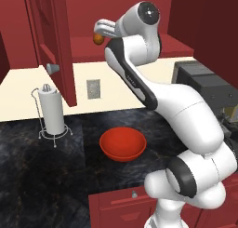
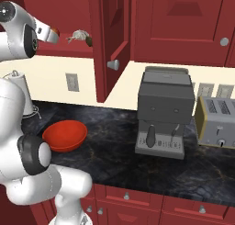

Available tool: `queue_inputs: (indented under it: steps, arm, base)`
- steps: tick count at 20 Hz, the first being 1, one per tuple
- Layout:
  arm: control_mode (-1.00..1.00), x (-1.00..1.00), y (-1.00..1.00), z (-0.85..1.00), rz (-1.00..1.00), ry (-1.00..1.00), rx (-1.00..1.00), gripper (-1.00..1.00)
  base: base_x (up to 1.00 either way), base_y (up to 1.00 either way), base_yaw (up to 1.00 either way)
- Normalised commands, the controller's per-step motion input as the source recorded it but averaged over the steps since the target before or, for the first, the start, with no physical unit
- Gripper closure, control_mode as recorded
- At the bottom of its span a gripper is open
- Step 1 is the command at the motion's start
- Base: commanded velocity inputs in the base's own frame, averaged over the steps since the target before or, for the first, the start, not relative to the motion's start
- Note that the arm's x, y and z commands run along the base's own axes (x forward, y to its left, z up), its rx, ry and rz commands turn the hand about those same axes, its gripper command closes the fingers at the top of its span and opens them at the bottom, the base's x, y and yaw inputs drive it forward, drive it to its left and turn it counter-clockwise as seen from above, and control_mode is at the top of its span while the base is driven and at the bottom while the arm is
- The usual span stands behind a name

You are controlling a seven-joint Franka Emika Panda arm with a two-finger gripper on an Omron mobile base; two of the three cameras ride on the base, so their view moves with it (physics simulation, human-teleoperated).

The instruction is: Open the cabinet. Pick the kiwi and mango from the cabinet and place them into the bowl. Then close the cabinet.

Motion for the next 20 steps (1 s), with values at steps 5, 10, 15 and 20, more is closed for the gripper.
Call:
queue_inputs:
  steps: [5,10,15,20]
  arm:
    - [-1.0,0.09,0.0,-0.1,0.0,0.0,-0.03,-1.0]
    - [-1.0,0.34,0.04,-0.04,0.0,0.0,0.0,-1.0]
    - [-1.0,0.49,0.14,0.0,0.02,0.07,0.0,-1.0]
    - [-1.0,0.52,0.1,0.0,0.01,0.1,0.0,-1.0]
  base:
    - [0.0,0.0,0.0]
    - [0.0,0.0,0.0]
    - [0.0,0.0,0.0]
    - [0.0,0.0,0.0]
